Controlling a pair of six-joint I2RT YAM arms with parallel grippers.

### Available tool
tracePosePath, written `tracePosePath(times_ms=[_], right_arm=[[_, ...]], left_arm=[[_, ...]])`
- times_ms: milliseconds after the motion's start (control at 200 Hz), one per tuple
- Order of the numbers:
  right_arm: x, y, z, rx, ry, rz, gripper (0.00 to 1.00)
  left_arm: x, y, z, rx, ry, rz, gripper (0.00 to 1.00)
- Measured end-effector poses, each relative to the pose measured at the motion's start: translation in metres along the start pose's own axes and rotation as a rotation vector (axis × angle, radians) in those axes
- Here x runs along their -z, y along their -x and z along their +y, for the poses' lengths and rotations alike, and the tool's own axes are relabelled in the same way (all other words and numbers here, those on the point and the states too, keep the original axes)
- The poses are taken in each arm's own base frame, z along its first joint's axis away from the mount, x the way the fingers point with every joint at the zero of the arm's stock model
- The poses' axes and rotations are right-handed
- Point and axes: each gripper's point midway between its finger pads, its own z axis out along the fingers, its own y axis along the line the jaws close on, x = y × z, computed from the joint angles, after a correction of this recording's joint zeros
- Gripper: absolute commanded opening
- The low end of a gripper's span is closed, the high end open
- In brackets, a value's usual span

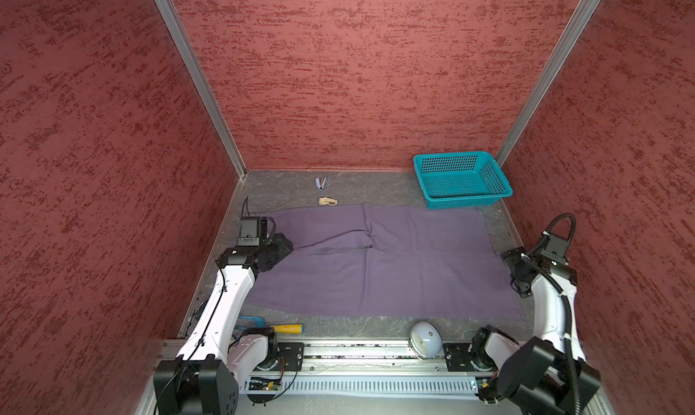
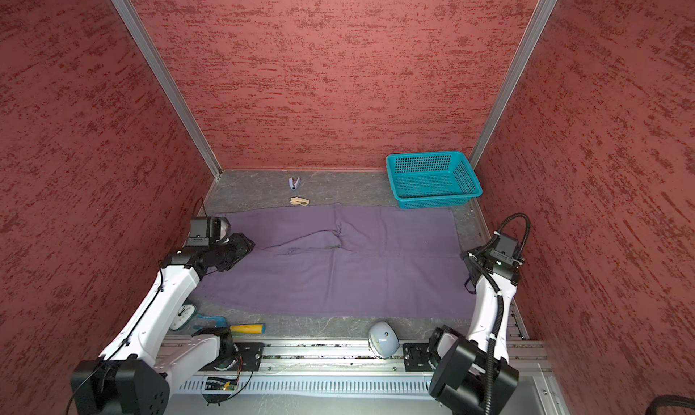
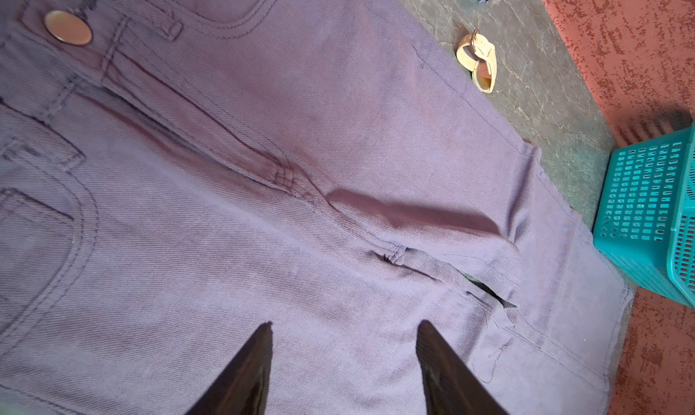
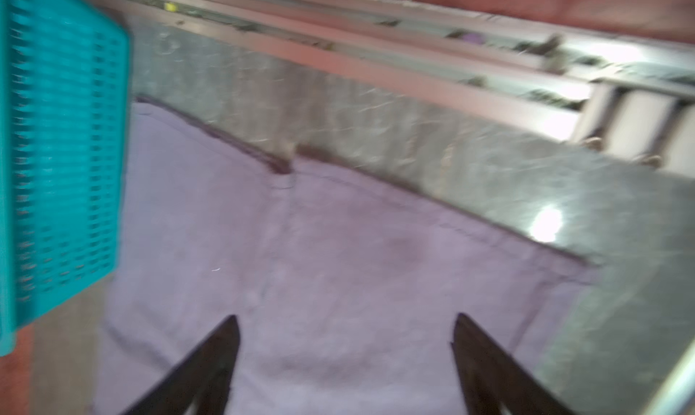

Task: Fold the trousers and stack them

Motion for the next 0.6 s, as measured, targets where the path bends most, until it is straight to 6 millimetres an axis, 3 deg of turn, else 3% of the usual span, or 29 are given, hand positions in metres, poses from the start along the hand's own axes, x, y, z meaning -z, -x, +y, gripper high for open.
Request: tracePosePath(times_ms=[210,461,541,601], right_arm=[[-0.023,-0.012,-0.065,-0.166,-0.136,0.027,0.99],[-0.046,-0.035,-0.094,-0.223,-0.200,0.088,0.98],[-0.051,-0.037,-0.099,-0.233,-0.207,0.094,0.91],[-0.053,-0.035,-0.099,-0.242,-0.203,0.085,0.77]], left_arm=[[-0.003,-0.007,0.000,0.005,-0.013,0.029,0.63],[-0.006,-0.009,0.001,0.015,-0.011,0.043,0.63],[-0.007,-0.009,0.001,0.022,-0.009,0.050,0.63],[-0.008,-0.010,0.002,0.026,-0.006,0.054,0.62]])
